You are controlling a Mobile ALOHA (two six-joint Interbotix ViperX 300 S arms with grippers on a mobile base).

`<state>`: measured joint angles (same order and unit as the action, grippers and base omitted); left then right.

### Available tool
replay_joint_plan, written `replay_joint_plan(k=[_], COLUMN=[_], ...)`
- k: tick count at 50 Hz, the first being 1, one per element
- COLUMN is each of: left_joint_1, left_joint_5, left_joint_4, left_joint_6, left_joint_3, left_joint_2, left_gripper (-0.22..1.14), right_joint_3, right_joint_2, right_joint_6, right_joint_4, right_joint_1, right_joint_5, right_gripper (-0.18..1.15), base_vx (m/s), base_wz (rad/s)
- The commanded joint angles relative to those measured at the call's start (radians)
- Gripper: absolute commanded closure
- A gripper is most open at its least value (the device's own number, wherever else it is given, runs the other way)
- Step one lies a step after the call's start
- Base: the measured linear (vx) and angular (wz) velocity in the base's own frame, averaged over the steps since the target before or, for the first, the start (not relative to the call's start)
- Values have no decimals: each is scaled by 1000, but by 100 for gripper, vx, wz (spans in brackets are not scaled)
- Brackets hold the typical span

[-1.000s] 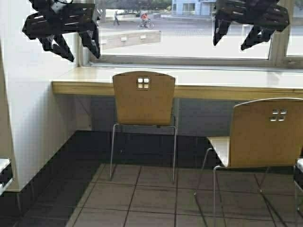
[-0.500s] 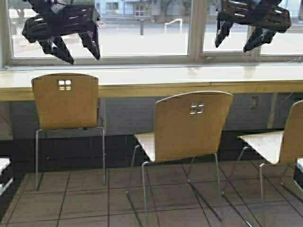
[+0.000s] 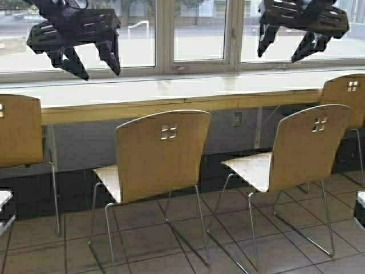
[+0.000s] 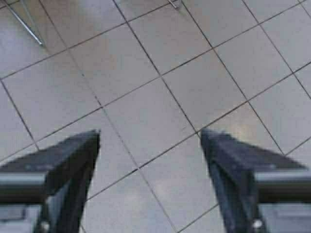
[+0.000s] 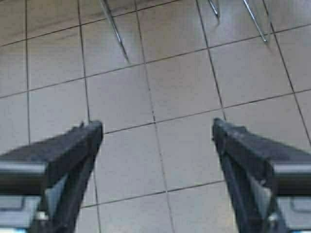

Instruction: Push the chairs under the table

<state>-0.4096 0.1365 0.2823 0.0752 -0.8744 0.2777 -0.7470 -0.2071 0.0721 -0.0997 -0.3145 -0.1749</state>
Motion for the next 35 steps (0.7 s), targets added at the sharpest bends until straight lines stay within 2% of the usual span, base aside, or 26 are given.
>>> replay_joint_plan(k=[1, 19, 35], left_joint_1=[2, 2, 2], left_joint_5=[0, 9, 5], left_joint_4=[2, 3, 11], left_joint_6=[0, 0, -14], left_joint_3=[18, 20, 14], left_joint_2=[14, 21, -5], left_gripper=[-3, -3, -3], right_joint_3=[31, 34, 34], right_joint_2=[-8, -5, 20], right_joint_6=[2, 2, 5], right_joint_4=[-3, -52, -60], right_joint_1=[-3, -2, -2], right_joint_5=[-14, -18, -34], right_gripper=[-2, -2, -2], base_vx=[16, 21, 30], base_wz=[-19, -13, 1])
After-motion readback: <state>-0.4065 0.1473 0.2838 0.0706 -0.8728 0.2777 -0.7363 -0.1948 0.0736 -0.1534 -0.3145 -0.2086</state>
